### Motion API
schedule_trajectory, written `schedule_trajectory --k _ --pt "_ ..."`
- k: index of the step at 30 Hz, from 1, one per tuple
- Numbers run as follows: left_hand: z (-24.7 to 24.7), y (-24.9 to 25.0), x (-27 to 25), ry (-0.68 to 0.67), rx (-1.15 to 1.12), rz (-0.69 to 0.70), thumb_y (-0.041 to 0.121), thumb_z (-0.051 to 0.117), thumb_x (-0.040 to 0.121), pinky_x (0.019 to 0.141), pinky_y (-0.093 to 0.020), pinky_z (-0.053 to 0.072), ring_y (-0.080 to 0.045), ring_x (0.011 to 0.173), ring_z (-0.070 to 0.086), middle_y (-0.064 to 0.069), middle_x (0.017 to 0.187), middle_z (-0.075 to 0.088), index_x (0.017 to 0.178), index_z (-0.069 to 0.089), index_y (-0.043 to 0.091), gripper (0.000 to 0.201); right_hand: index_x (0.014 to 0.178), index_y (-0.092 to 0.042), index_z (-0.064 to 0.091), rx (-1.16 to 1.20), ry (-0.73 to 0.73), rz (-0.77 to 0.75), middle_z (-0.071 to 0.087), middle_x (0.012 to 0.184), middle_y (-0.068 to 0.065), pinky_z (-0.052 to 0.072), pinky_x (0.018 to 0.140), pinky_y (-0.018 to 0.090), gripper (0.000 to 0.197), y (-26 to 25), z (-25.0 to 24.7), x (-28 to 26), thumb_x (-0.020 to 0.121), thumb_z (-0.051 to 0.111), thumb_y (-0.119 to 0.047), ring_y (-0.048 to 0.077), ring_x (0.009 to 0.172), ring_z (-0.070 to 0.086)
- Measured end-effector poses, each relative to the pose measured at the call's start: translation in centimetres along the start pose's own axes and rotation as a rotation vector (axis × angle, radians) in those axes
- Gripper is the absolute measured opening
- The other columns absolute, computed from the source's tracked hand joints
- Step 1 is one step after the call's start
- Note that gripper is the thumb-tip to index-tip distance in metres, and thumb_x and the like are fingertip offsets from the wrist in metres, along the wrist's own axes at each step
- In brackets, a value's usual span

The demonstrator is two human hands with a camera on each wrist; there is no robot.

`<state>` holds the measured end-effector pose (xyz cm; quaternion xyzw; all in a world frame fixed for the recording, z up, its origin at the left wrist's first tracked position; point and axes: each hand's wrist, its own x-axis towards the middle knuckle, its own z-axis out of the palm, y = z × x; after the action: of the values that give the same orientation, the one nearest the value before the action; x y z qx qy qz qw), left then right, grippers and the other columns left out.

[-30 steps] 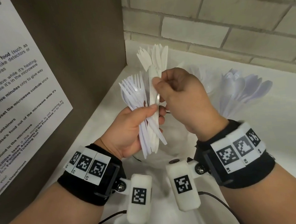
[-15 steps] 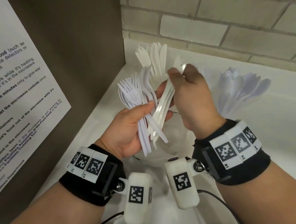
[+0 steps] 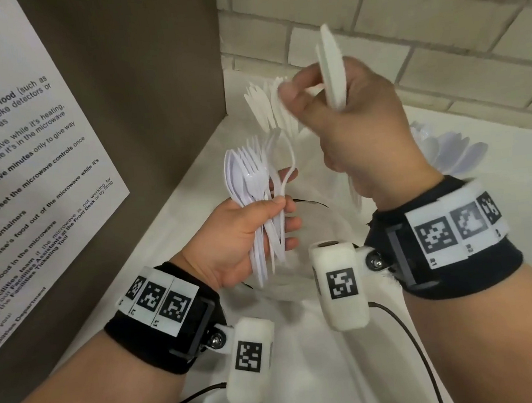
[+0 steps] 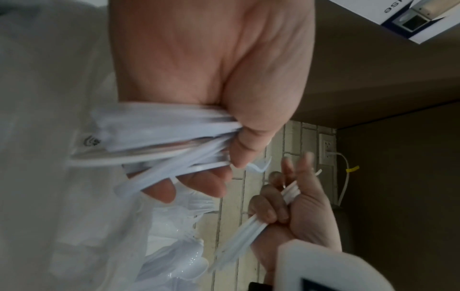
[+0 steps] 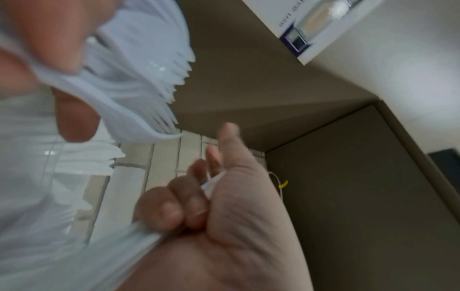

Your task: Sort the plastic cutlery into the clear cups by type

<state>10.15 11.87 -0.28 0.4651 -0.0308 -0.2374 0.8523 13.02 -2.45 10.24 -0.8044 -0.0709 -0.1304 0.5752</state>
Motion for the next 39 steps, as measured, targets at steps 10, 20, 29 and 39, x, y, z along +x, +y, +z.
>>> schedule_trajectory --k 10,20,29,39 --pt "0.2 -0.1 0.1 0.029 0.163 0.055 0.015 0.06 0.081 0.066 -0.029 0.047 -0.01 0.07 0.054 0.0 0.087 0.068 0.113 0.064 0.037 0.039 0.073 -0.026 0.063 -0.246 -0.124 0.008 0.056 0.058 -0.015 0.038 0.051 0.014 0.014 1.4 0.2 -0.1 0.084 0.069 -0.029 0.0 0.051 0.051" --pt "1.0 -0.7 0.1 0.205 0.423 0.062 0.012 0.06 0.092 0.076 -0.035 0.053 -0.009 0.077 0.06 -0.002 0.093 0.067 0.09 0.068 0.02 0.011 0.048 -0.014 0.032 -0.388 -0.126 0.056 0.032 0.038 -0.006 0.022 0.036 0.013 0.045 1.2 1.3 0.2 0.082 0.061 -0.017 0.009 0.035 0.034" --pt "1.1 -0.2 -0.1 0.22 0.457 0.089 0.013 0.06 0.092 0.071 -0.033 0.053 -0.008 0.074 0.061 -0.003 0.092 0.067 0.089 0.068 0.018 0.01 0.05 -0.019 0.03 -0.19 0.027 0.108 0.027 0.031 -0.013 0.023 0.044 0.021 0.044 1.0 1.0 0.4 0.084 0.057 -0.016 0.008 0.032 0.026" --pt "0.8 -0.4 0.1 0.266 0.534 0.084 0.021 0.059 0.094 0.071 -0.033 0.05 -0.013 0.071 0.059 -0.005 0.079 0.063 0.083 0.068 0.016 0.014 0.051 -0.02 0.033 -0.167 0.095 0.025 0.028 0.038 -0.013 0.025 0.046 0.023 0.042 0.9 0.8 0.7 0.084 0.058 -0.017 0.007 0.041 0.026"
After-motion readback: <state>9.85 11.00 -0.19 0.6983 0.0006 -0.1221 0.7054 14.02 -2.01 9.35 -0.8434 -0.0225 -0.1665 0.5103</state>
